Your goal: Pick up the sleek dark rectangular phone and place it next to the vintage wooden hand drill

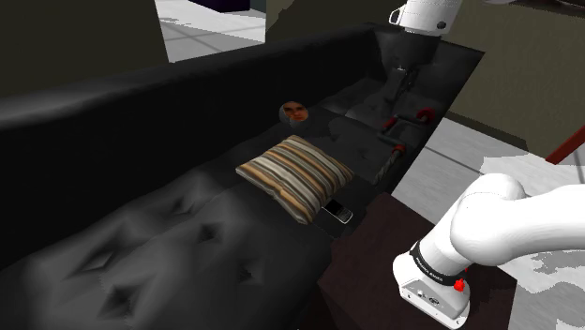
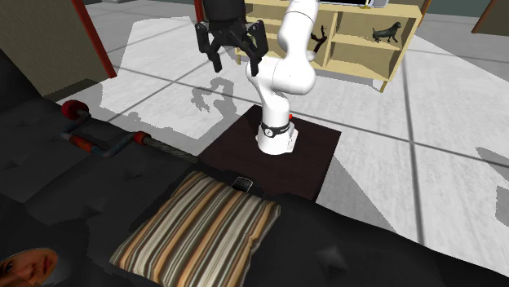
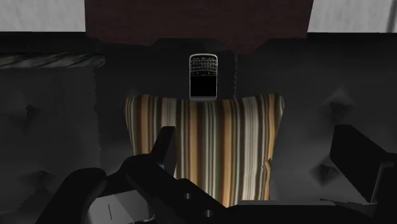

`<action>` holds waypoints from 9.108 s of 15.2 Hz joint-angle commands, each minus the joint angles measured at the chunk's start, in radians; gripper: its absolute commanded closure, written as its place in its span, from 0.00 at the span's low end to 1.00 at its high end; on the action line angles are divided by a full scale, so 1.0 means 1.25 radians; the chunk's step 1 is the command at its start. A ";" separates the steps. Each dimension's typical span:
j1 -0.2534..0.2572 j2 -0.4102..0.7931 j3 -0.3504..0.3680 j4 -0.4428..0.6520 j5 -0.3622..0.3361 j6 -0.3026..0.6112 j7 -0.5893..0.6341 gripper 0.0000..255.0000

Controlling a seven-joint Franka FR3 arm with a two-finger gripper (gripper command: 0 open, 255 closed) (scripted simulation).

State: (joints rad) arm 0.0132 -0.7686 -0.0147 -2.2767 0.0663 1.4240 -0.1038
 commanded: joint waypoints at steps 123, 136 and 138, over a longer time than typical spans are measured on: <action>-0.102 0.569 -0.290 -0.236 -0.025 0.854 -0.518 1.00; -0.102 0.732 -0.267 -0.244 0.117 1.009 -0.625 1.00; -0.103 0.732 -0.266 -0.244 0.117 1.009 -0.625 1.00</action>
State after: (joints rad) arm -0.1148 0.1415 -0.3500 -2.5815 0.2067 2.6801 -0.8809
